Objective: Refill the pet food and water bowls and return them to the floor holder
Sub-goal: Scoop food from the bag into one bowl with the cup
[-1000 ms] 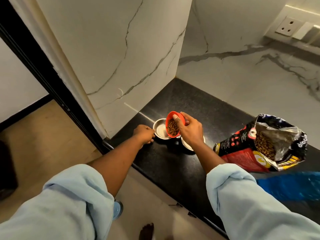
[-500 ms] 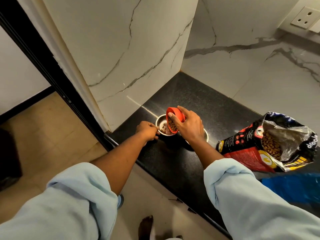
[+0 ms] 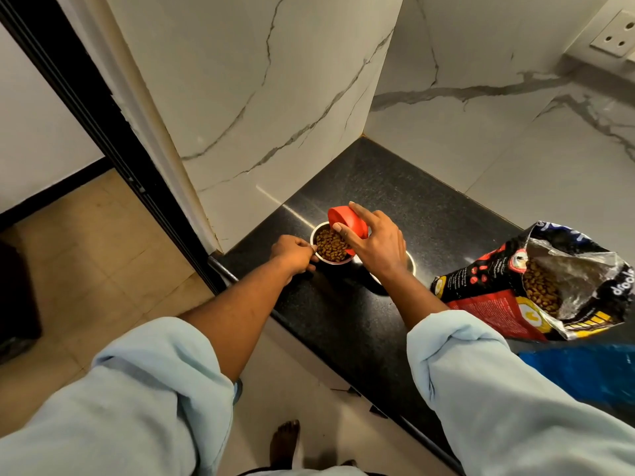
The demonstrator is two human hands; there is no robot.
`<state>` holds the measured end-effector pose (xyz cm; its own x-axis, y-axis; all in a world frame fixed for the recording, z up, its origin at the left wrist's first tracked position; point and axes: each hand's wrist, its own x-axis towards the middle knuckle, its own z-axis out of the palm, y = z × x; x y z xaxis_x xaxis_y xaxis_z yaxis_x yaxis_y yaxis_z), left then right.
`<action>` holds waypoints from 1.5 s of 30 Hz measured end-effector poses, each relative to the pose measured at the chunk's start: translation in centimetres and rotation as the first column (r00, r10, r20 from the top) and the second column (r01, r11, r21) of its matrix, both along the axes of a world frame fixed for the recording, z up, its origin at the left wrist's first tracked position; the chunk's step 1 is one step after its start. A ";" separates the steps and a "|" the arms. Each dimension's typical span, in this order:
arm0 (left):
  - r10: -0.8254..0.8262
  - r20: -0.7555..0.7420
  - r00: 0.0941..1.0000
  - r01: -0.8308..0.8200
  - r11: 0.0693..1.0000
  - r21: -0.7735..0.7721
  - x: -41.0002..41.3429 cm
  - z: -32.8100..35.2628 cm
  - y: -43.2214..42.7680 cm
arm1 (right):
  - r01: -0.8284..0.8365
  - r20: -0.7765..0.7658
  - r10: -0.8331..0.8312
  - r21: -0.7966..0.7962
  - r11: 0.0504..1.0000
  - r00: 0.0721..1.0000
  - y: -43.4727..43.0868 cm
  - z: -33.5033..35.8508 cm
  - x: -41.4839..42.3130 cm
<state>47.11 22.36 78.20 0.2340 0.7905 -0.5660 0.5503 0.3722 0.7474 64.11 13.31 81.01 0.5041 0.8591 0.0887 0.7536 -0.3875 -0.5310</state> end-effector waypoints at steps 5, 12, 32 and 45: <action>-0.002 0.011 1.000 0.002 1.000 -0.009 -0.2 0.1 0.1 | -0.084 0.053 0.083 0.017 0.996 0.995 0.3 0.3 0.4; 0.002 0.026 1.000 -0.002 1.000 -0.014 -0.3 0.2 0.1 | -0.138 0.042 0.136 0.039 0.990 0.990 0.3 0.5 1.4; 0.020 0.005 1.000 -0.020 1.000 -0.019 -0.1 0.1 0.0 | -0.102 -0.146 0.120 0.125 0.987 0.982 -0.7 0.2 0.5; 0.036 -0.125 0.991 -0.005 0.970 0.244 3.4 4.2 -0.8 | 0.533 -0.675 -0.216 0.303 0.790 0.705 -3.4 6.9 4.6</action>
